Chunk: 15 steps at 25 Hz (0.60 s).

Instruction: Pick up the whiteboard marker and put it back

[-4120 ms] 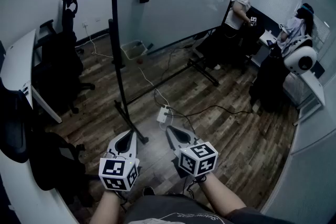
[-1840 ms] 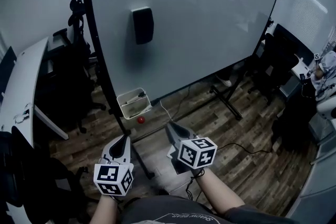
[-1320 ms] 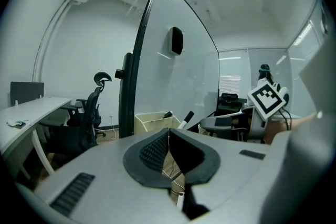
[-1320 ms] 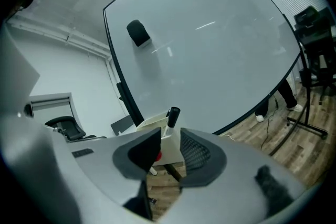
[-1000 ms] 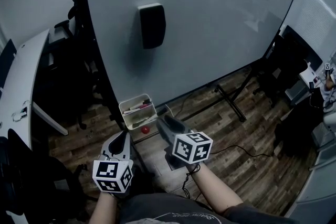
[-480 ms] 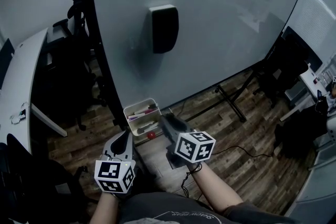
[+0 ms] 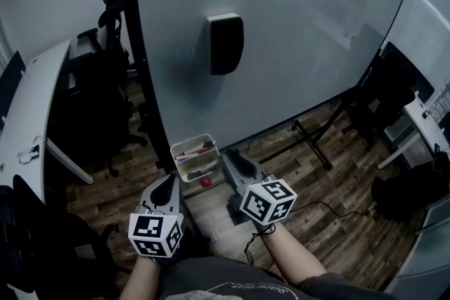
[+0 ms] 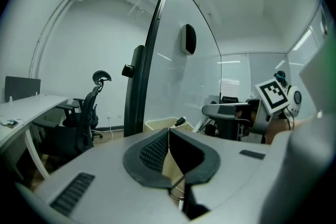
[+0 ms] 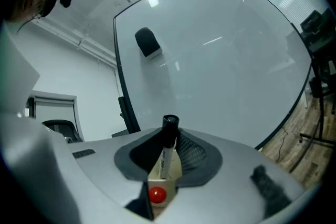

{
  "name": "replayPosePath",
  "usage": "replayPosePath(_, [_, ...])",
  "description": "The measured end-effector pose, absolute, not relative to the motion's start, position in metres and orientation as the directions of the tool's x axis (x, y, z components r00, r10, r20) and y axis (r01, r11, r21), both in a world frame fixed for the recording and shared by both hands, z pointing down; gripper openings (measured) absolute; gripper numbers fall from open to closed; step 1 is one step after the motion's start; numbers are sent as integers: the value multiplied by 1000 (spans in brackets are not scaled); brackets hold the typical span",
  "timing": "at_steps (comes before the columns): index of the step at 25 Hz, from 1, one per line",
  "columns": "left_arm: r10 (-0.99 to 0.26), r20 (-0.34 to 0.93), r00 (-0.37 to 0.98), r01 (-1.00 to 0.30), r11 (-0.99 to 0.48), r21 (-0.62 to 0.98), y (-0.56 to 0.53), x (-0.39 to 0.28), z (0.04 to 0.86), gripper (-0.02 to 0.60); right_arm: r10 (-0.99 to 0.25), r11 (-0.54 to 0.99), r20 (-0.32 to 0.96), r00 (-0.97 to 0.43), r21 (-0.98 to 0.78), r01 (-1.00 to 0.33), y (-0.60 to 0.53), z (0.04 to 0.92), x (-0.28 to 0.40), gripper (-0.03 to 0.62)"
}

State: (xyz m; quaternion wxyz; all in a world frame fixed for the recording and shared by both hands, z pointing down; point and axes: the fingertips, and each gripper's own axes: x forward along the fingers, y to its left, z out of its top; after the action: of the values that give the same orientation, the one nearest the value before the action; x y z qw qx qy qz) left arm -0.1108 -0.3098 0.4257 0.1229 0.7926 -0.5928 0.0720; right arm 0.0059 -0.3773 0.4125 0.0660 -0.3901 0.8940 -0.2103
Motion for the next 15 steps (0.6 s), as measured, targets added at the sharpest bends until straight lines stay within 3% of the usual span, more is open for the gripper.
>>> replayPosePath(7, [-937, 217, 274, -961, -258, 97, -284, -92, 408, 17, -730, 652, -50, -682, -351, -672, -345, 370, 29, 86])
replayPosePath(15, [-943, 210, 259, -965, -247, 86, -252, -72, 393, 17, -729, 652, -65, -681, -371, -662, -305, 364, 65, 86])
